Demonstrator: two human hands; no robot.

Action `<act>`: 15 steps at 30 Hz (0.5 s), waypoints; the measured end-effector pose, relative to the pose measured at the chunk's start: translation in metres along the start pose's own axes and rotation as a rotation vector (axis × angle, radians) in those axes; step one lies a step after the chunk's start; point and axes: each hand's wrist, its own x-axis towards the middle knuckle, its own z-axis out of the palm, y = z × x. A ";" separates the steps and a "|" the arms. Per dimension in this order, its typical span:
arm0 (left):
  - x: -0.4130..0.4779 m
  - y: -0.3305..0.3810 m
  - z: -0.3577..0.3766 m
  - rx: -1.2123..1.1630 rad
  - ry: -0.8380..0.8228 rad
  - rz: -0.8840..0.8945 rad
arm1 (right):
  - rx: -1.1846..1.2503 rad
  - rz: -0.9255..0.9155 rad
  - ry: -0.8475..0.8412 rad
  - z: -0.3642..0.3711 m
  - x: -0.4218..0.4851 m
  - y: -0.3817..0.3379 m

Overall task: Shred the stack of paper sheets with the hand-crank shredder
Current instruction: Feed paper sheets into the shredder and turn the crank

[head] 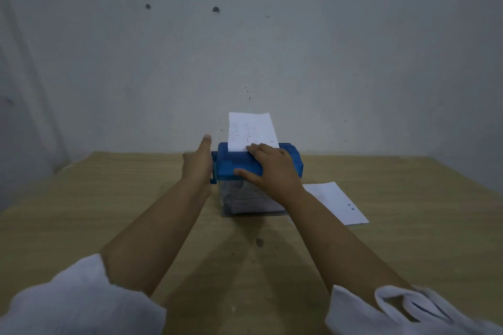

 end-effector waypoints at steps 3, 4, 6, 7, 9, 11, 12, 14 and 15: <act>-0.005 -0.001 -0.001 -0.180 -0.102 -0.331 | -0.028 -0.013 0.038 0.004 -0.003 0.000; -0.003 0.000 -0.003 -0.194 -0.127 -0.393 | -0.024 -0.015 0.047 0.004 -0.003 0.000; 0.002 0.008 -0.003 -0.222 -0.141 -0.433 | -0.019 -0.023 0.054 0.004 -0.004 0.000; 0.006 0.011 -0.002 -0.217 -0.135 -0.430 | -0.018 -0.027 0.057 0.005 -0.004 0.000; 0.013 0.017 0.002 -0.170 -0.142 -0.416 | -0.011 -0.033 0.064 0.005 -0.003 0.001; 0.015 0.021 0.007 -0.143 -0.171 -0.374 | 0.005 -0.036 0.080 0.006 -0.003 0.002; 0.017 0.021 0.009 -0.136 -0.174 -0.351 | 0.016 -0.037 0.090 0.006 -0.003 0.003; 0.011 0.022 0.011 -0.132 -0.161 -0.298 | 0.033 -0.038 0.105 0.008 -0.002 0.004; 0.012 0.021 0.013 -0.097 -0.149 -0.271 | 0.037 -0.040 0.113 0.010 -0.001 0.004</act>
